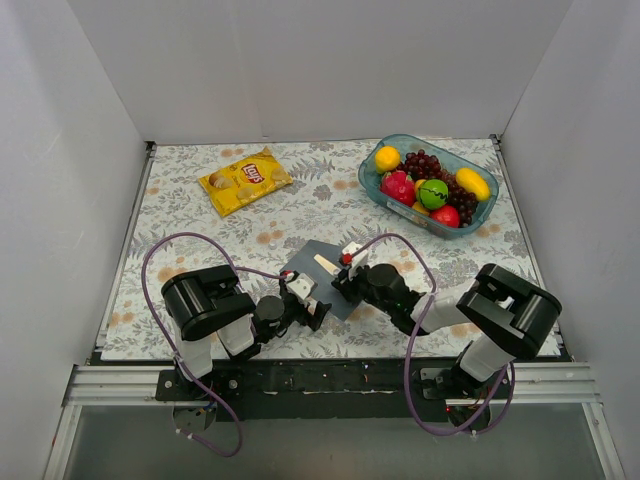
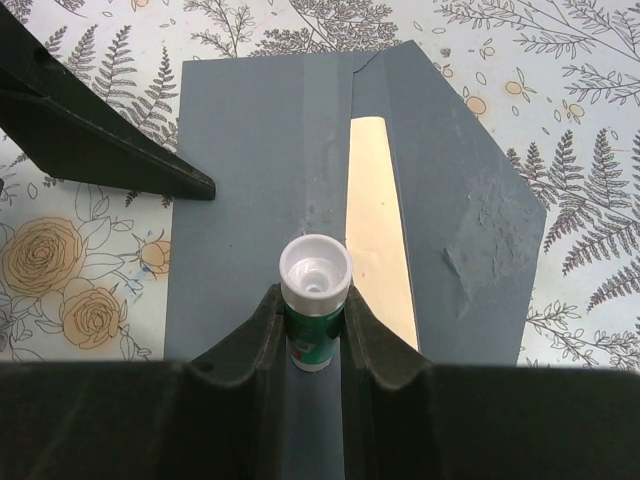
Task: Place the letter into the envelope and seal it
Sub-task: Paint the envelope at the center of the board.
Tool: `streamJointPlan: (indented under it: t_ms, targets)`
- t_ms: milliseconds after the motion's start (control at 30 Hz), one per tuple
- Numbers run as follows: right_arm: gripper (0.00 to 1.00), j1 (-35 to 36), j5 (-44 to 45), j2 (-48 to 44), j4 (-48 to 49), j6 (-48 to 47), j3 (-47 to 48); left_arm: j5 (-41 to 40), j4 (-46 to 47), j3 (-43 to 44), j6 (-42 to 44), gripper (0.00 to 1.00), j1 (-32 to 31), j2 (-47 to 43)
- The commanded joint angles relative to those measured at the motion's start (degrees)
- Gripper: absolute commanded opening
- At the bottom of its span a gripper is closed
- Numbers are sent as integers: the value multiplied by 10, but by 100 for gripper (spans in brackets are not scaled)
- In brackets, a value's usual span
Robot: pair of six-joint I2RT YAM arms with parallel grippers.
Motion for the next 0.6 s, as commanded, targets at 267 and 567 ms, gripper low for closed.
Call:
streamJointPlan:
  t_ms: [267, 567]
  targets:
    - [1, -13, -25, 42, -22, -21, 97, 7, -58, -16, -1, 84, -1, 27]
    - [1, -19, -39, 101, -14, -25, 155, 7, -54, -18, -2, 84, -1, 28]
